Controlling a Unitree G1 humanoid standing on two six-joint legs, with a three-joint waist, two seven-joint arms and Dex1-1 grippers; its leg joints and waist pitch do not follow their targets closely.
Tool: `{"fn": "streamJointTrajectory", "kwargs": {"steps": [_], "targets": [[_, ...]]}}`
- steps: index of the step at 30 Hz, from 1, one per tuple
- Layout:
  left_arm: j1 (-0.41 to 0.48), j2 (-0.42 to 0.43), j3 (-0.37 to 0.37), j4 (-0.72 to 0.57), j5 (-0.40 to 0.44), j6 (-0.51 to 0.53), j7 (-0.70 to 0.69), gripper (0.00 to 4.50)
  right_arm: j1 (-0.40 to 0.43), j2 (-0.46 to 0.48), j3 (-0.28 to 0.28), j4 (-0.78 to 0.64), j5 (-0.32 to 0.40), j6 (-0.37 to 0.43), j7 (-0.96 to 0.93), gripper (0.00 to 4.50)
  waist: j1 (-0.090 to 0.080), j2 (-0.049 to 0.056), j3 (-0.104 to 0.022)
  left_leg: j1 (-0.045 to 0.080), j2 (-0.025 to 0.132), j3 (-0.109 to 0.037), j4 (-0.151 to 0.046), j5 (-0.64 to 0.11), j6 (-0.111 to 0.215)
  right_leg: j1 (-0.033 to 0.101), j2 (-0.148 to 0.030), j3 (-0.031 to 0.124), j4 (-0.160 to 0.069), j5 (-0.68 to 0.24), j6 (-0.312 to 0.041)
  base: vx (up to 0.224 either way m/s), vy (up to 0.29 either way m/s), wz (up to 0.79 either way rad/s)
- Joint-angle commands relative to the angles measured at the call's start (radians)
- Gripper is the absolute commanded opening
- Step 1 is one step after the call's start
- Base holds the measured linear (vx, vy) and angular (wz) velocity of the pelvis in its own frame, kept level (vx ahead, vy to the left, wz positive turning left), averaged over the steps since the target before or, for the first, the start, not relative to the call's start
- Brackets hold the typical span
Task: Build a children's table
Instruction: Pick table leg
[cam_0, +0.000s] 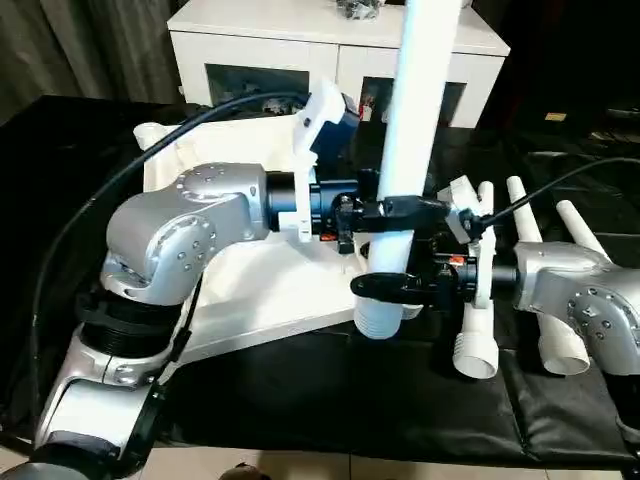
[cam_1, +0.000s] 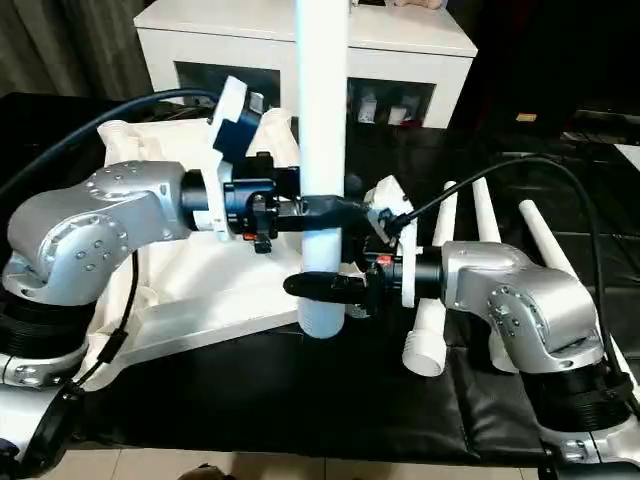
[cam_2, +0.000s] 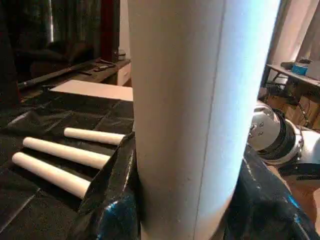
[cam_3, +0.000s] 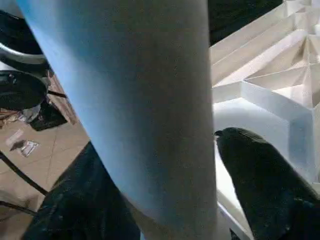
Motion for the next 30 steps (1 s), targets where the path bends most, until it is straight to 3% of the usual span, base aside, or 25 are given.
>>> {"fn": "streamJointTrajectory", "kwargs": {"steps": [1, 5, 6, 12, 22, 24, 26, 30], "targets": [[-0.018, -0.006, -0.014, -0.021, -0.004, -0.012, -0.009, 1.81, 0.000, -0.015, 0.006, -0.015, -0.016, -0.008, 0.008, 2.98, 0.000, -0.011, -0.075, 0.011, 0.064, -0.016, -0.069, -0.036, 0.022, 0.051, -0.070, 0.046, -0.059, -0.051, -0.267, 0.000, 0.000, 0.00], [-0.019, -0.008, -0.017, -0.025, -0.003, -0.011, -0.014, 1.81, 0.005, -0.016, 0.014, -0.017, -0.024, -0.015, 0.011, 2.74, -0.001, -0.011, -0.075, 0.011, 0.064, -0.017, -0.069, -0.038, 0.022, 0.052, -0.070, 0.046, -0.059, -0.052, -0.268, 0.000, 0.000, 0.00], [-0.019, -0.009, -0.017, -0.026, -0.002, -0.010, -0.015, 1.81, 0.006, -0.017, 0.015, -0.017, -0.024, -0.015, 0.012, 2.47, -0.001, -0.011, -0.075, 0.011, 0.064, -0.017, -0.069, -0.036, 0.021, 0.051, -0.070, 0.046, -0.058, -0.050, -0.269, 0.000, 0.000, 0.00], [-0.017, -0.006, -0.023, -0.028, 0.006, -0.011, -0.022, 1.81, 0.009, -0.015, 0.016, -0.020, -0.026, -0.019, 0.008, 2.17, -0.001, -0.011, -0.076, 0.011, 0.064, -0.017, -0.069, -0.034, 0.023, 0.052, -0.069, 0.046, -0.057, -0.042, -0.269, 0.000, 0.000, 0.00], [-0.011, 0.001, -0.032, -0.032, 0.016, -0.014, -0.029, 1.81, 0.023, -0.005, 0.019, -0.035, -0.038, -0.027, 0.000, 2.09, 0.000, -0.009, -0.076, 0.011, 0.063, -0.017, -0.069, -0.040, 0.021, 0.053, -0.070, 0.046, -0.058, -0.045, -0.269, 0.000, 0.000, 0.00], [-0.018, -0.011, -0.012, -0.013, 0.010, 0.018, 0.009, 2.51, 0.030, 0.006, 0.012, -0.039, -0.039, -0.030, -0.016, 2.09, 0.000, -0.005, -0.076, 0.012, 0.064, -0.018, -0.068, -0.040, 0.019, 0.051, -0.070, 0.046, -0.057, -0.036, -0.274, 0.000, 0.000, 0.00], [-0.019, -0.009, -0.012, -0.011, 0.011, 0.017, 0.006, 2.53, 0.030, 0.007, 0.011, -0.039, -0.039, -0.030, -0.018, 2.09, 0.001, -0.006, -0.076, 0.011, 0.063, -0.017, -0.068, -0.042, 0.020, 0.052, -0.070, 0.046, -0.058, -0.037, -0.274, 0.000, 0.000, 0.00], [-0.034, -0.031, 0.063, 0.029, -0.027, 0.049, 0.056, 2.99, 0.038, 0.032, -0.017, -0.038, -0.032, -0.033, -0.051, 2.01, 0.000, -0.005, -0.076, 0.011, 0.063, -0.018, -0.069, -0.050, 0.012, 0.053, -0.069, 0.046, -0.058, -0.039, -0.279, 0.000, 0.000, 0.00]]}}
